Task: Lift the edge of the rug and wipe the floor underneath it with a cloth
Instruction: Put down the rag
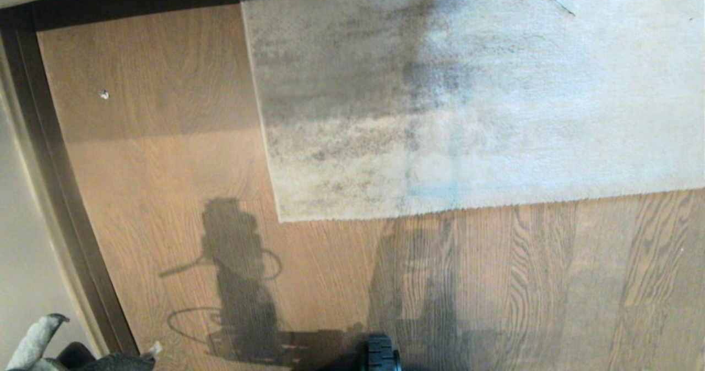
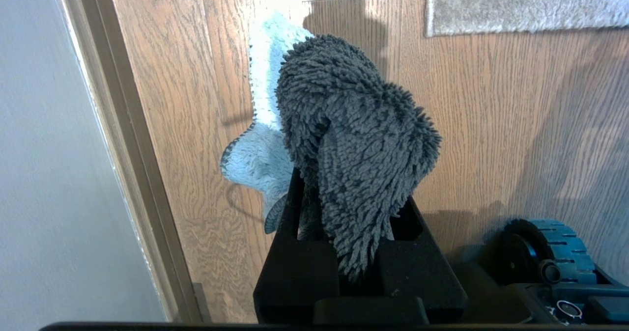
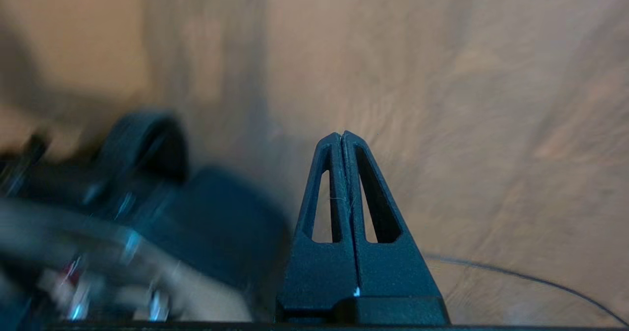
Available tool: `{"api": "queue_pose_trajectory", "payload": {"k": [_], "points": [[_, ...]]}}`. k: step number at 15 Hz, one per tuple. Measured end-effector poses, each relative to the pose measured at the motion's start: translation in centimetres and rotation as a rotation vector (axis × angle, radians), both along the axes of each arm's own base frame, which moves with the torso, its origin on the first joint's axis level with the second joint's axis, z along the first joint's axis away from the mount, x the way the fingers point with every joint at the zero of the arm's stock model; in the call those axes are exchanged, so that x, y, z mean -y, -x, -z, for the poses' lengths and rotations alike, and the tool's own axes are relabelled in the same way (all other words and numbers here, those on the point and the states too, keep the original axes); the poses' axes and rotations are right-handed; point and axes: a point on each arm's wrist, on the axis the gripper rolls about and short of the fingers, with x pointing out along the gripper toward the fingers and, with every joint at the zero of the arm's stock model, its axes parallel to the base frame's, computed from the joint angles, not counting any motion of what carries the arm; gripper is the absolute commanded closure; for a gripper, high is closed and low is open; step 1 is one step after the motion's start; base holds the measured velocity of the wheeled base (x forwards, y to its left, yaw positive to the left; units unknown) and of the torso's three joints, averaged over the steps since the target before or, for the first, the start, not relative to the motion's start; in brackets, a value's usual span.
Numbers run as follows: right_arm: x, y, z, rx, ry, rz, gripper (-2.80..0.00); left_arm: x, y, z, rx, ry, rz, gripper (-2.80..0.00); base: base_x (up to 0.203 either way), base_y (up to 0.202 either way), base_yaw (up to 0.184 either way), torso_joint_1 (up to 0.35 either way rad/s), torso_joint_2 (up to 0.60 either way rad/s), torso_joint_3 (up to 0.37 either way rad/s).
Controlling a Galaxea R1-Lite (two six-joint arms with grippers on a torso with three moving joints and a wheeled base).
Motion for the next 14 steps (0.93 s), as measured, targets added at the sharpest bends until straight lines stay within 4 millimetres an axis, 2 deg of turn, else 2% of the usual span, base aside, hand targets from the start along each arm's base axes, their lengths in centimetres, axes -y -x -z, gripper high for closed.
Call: {"api": "queue_pose_trajectory", "payload": {"k": [3, 14], "points": [[-0.05, 0.26, 0.63, -0.063, -0.01, -0.046, 0.0, 0.0, 0.0, 0.0, 0.0, 0.0, 0.0, 0.0, 0.0, 0.0, 0.0, 0.0, 0.0, 0.0], [-0.05, 0.27, 0.59, -0.06, -0.026, -0.023, 0.0, 0.0, 0.0, 0.0, 0.0, 0.001, 0.0, 0.0, 0.0, 0.0, 0.0, 0.0, 0.0, 0.0]]}}
